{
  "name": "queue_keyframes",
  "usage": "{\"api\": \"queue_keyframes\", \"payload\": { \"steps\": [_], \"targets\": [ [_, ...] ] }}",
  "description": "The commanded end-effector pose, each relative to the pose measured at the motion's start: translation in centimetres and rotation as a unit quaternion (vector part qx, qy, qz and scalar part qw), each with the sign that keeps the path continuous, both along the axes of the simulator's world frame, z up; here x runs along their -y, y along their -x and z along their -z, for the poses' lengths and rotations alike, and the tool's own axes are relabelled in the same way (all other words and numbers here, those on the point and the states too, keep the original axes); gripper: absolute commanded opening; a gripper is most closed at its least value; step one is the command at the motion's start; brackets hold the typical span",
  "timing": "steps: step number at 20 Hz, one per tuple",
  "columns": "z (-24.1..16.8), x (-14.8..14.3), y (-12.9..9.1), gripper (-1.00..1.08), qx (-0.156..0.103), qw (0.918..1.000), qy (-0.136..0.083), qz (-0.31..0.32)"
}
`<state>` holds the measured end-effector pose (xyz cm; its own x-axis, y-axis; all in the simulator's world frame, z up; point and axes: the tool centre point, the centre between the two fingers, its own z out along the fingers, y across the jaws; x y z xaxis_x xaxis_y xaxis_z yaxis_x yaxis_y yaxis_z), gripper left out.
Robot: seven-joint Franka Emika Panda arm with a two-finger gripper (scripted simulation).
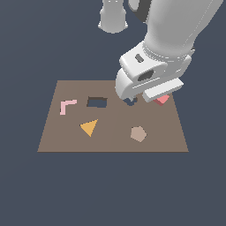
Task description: Insert a designated object into the corresponding slot on a board.
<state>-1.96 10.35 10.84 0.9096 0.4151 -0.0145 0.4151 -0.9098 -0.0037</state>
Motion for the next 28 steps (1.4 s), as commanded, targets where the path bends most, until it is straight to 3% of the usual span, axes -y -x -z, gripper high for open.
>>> {"api": "queue_keyframes", "payload": {
  "steps": [1,11,28],
  "targets": [
    [1.6,-2.2,0.8,1.0,0.002,0.9987,-0.001,-0.052],
    [5.5,-6.9,3.8,1.0,0.007,0.9838,-0.003,-0.179],
    [7.8,-7.2,4.1,1.0,0.007,0.982,-0.003,-0.189]
  ]
}}
